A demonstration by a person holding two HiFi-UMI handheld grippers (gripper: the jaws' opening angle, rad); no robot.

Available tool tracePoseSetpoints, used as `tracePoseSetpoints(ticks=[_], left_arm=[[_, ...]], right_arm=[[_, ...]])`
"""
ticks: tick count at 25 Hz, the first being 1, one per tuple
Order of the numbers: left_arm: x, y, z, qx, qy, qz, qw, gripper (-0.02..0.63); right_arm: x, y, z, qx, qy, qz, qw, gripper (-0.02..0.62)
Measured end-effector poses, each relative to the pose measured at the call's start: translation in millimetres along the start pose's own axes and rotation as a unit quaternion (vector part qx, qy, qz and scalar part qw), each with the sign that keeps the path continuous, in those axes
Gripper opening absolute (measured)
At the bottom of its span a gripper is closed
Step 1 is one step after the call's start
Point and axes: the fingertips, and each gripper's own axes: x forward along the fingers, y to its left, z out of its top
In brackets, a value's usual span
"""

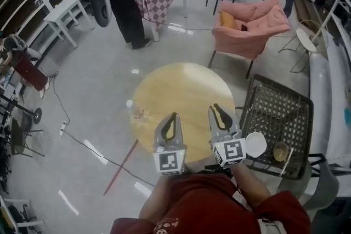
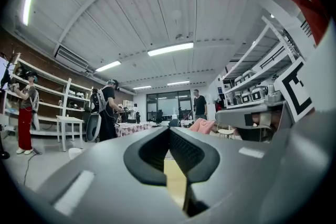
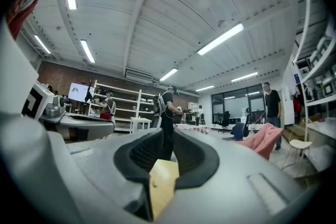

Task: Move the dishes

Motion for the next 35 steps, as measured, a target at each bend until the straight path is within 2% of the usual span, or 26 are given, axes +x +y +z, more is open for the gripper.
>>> tracePoseSetpoints(ticks=[5, 15, 35], left_arm=[[-2, -4, -8, 0.007, 0.010, -0.012, 0.9999, 0.006], [-8, 9, -12, 0.007, 0.016, -0.010, 0.9998, 0.008], [0, 19, -18, -0.003, 0.023, -0.002, 0.9997, 0.008]], right_arm=[[-1, 9, 1, -0.009, 0.003, 0.008, 1.000, 0.005], [9, 29, -11, -0.011, 0.033, 0.015, 0.999, 0.002], [23, 22, -16, -0.010, 0.046, 0.017, 0.999, 0.002]])
